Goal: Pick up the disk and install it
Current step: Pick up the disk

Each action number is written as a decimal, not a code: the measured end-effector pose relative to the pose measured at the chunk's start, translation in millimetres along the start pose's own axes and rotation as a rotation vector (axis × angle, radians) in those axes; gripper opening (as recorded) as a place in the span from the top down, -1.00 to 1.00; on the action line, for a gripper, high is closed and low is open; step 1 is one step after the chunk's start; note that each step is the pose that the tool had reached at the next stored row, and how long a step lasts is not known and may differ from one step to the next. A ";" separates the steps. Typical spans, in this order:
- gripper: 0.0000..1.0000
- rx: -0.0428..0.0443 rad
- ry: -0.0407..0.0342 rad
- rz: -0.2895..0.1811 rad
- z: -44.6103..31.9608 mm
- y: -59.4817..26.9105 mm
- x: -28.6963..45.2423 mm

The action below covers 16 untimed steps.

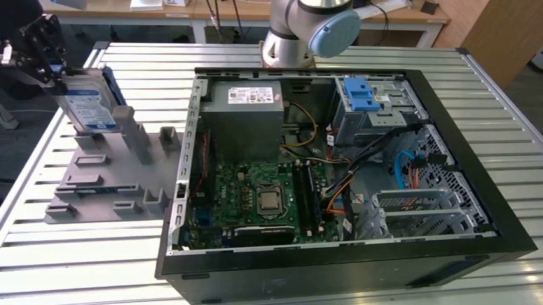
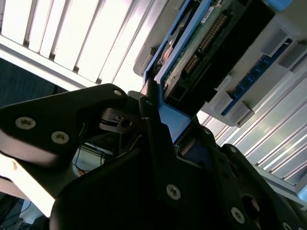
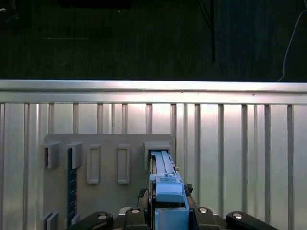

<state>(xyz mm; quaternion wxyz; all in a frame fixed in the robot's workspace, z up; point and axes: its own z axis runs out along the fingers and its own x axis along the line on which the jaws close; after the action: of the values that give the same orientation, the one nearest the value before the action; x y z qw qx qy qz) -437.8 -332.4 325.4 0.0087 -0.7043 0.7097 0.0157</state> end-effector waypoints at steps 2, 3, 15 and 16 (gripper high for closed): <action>0.27 0.0000 0.0000 0.000 -1.6 0.0 -0.1; 0.27 0.0000 0.0000 0.000 -2.4 0.0 -0.2; 0.27 0.0000 0.0000 0.000 -12.0 0.1 -1.3; 0.27 0.0000 0.0001 0.000 -12.7 0.1 -1.4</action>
<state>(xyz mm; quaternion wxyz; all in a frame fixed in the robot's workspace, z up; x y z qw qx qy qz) -437.8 -331.5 338.1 0.0087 -0.7043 0.7097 0.0157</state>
